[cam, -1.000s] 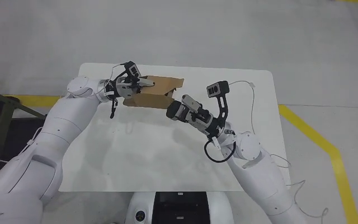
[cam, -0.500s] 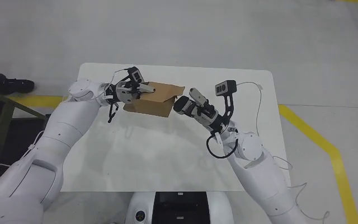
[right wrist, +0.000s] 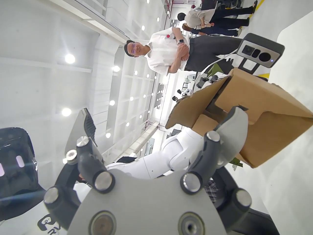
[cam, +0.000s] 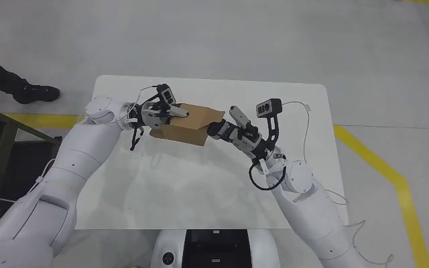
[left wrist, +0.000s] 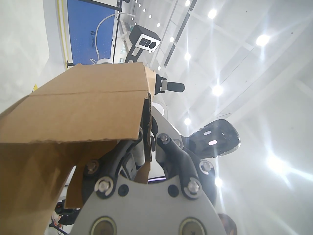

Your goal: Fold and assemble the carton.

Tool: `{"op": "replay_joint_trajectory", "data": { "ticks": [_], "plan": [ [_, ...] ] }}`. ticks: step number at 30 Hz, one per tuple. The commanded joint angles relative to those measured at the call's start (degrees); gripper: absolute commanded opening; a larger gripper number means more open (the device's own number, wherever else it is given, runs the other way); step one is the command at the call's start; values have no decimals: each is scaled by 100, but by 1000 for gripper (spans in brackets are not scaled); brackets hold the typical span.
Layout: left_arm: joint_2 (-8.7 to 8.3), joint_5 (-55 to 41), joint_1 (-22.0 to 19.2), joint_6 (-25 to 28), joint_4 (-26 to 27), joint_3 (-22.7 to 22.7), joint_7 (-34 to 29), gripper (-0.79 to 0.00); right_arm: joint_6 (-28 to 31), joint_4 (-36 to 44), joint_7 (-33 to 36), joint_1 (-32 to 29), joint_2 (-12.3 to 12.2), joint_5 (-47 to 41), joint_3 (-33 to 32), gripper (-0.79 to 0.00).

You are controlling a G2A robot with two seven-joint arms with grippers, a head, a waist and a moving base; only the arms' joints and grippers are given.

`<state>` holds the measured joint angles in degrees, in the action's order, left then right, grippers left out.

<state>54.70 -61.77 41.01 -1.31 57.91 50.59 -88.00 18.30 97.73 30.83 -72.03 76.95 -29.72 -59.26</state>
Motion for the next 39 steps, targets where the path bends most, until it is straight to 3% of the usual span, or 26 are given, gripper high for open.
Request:
{"op": "replay_joint_trajectory", "data": {
  "ticks": [1,18,39],
  "plan": [
    [2,38,29,-18,29,32,0,-785,-13,-18,99,8,10,-128,41,0],
    [10,191,131,-145,204,149,0,-785,-138,-175,419,128,77,-607,183,0],
    [-26,-126,110,-472,80,131,0,-785,39,13,140,-127,58,-516,-173,0]
  ]
}}
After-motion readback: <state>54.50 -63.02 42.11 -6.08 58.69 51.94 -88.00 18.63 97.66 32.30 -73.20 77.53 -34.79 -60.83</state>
